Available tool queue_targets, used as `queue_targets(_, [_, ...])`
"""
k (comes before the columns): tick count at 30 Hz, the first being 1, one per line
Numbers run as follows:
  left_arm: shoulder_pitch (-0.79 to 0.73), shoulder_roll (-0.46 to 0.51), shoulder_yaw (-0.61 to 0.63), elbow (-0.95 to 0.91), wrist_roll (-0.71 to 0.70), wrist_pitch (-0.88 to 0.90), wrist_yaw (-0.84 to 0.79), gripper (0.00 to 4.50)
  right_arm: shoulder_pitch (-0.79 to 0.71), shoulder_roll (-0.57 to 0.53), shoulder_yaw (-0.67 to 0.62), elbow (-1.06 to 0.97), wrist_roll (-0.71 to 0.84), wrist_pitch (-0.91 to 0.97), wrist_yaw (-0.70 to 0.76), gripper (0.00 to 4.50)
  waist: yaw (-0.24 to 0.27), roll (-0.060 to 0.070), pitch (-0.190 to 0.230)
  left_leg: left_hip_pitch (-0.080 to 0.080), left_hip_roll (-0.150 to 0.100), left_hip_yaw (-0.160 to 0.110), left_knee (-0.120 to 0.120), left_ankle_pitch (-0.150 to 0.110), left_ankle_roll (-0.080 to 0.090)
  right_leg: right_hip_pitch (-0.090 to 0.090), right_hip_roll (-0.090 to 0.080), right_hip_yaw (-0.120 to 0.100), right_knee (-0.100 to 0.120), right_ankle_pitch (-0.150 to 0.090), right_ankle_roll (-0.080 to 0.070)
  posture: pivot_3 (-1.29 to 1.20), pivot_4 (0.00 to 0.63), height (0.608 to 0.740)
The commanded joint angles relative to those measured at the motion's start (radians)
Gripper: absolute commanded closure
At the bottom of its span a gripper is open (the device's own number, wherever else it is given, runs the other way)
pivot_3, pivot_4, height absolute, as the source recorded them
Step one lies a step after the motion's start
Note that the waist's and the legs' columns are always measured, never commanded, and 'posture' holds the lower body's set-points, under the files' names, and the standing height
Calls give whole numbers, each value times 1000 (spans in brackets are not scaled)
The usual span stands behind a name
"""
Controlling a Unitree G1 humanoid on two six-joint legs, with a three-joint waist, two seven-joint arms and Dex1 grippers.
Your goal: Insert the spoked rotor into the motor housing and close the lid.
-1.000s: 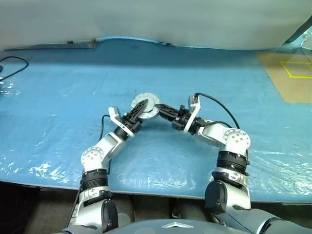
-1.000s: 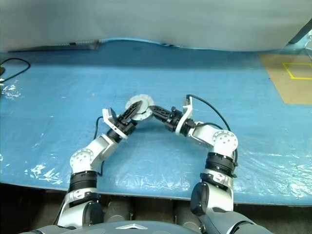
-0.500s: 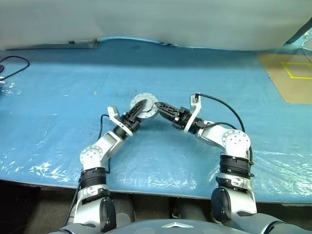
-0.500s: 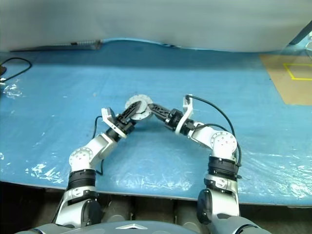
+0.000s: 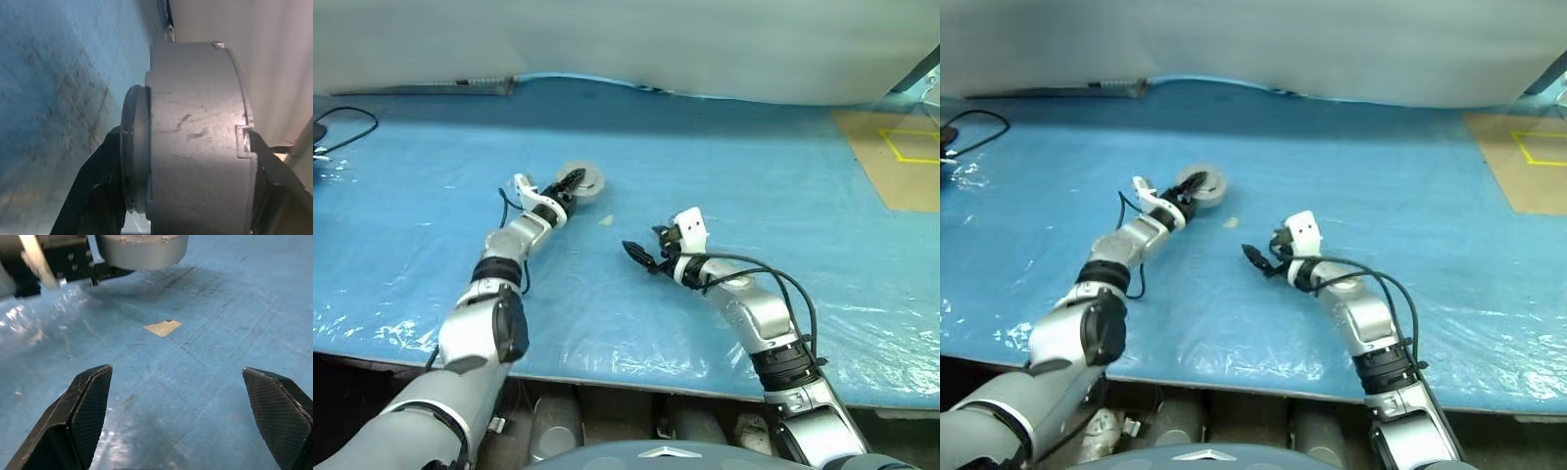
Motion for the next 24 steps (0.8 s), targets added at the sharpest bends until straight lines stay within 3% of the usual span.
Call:
queue_targets(1, [-95,0,21,75,62,-89,-8,2117,-8,8,-3,13,-54,-77,0,0,0,0,0,0,0,-1,0,0,0,0,0,0,0,0,0,0,150,740])
queue_targets(9, [-104,-19,49,141,166,-150,75,2117,20,26,-14,23,-103,-73,-5,0,-1,-4,3,-1,0,-4,1,0,0,0,0,-2,1,0,0,0,150,740])
queue_targets(10, [-94,-16,53,142,174,-147,84,1384,22,30,-16,21,-105,-70,-6,0,-1,-4,3,-1,0,-4,1,0,0,0,0,-2,1,0,0,0,150,740])
queue_targets(14, [-53,14,57,135,204,-111,104,127,29,41,-18,18,-109,-62,-7,0,-4,-4,3,3,0,-4,1,0,0,3,0,-2,2,0,-1,0,150,740])
queue_targets(20, [63,114,-39,64,307,58,75,37,29,45,-11,14,-107,-31,14,0,-29,-3,2,10,1,-2,1,0,0,11,0,0,2,-2,-6,0,150,740])
queue_targets(24, [249,186,-232,-188,426,176,-77,37,29,49,-17,7,-88,-13,41,0,-45,-1,1,22,2,5,-4,0,0,17,0,3,1,-3,-9,0,150,740])
